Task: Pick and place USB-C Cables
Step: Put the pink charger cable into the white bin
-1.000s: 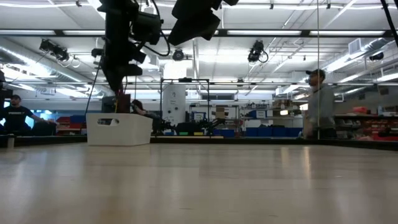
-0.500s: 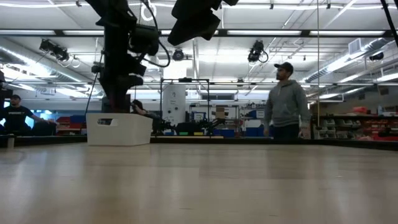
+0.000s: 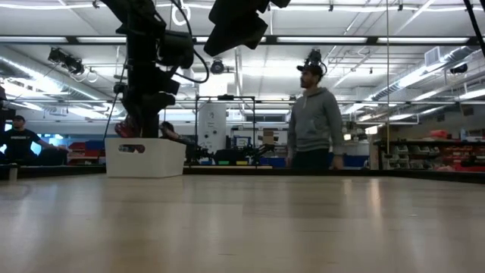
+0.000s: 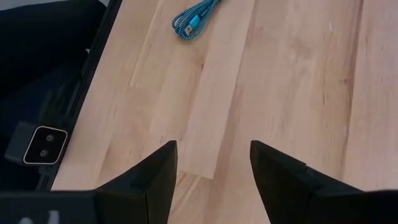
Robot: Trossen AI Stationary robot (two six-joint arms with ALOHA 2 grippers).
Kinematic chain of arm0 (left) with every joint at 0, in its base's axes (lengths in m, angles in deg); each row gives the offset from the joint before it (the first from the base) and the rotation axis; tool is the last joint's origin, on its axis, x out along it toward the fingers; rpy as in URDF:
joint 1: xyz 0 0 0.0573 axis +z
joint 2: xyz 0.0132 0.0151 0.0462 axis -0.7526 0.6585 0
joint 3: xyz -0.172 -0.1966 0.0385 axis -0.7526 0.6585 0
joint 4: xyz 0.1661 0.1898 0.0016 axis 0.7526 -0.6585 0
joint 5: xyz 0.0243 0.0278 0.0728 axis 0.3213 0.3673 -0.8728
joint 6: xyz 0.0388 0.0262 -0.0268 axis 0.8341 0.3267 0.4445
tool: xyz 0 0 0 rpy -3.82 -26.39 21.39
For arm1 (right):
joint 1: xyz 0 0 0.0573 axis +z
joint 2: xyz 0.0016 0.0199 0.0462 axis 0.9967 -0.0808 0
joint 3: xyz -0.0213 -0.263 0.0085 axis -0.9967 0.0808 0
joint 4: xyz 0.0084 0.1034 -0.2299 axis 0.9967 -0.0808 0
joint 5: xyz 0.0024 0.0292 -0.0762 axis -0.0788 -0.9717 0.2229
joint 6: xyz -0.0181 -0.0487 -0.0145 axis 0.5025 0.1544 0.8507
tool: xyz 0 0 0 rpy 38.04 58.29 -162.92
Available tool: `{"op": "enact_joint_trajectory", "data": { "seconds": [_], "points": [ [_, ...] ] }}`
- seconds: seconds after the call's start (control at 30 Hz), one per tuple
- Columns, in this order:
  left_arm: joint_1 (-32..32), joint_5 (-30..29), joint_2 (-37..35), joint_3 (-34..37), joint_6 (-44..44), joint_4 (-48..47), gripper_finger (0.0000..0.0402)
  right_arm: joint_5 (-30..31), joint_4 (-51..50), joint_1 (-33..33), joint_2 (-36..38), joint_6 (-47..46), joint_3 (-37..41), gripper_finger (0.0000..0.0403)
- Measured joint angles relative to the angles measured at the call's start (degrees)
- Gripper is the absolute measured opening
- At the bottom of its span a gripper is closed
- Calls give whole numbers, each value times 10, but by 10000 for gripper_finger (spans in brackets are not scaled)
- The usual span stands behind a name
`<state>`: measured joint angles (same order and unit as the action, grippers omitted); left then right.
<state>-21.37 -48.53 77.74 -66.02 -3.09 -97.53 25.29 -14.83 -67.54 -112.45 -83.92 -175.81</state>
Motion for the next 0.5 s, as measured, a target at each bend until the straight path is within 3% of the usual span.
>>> {"op": "enact_joint_trajectory", "data": {
  "seconds": [0.27,0.5],
  "points": [
    [0,62,0,-1,-21,-8,181,0,0,0,0,0,0,208],
    [0,81,0,-1,-44,-42,179,0,0,0,0,0,0,208]
  ]
}}
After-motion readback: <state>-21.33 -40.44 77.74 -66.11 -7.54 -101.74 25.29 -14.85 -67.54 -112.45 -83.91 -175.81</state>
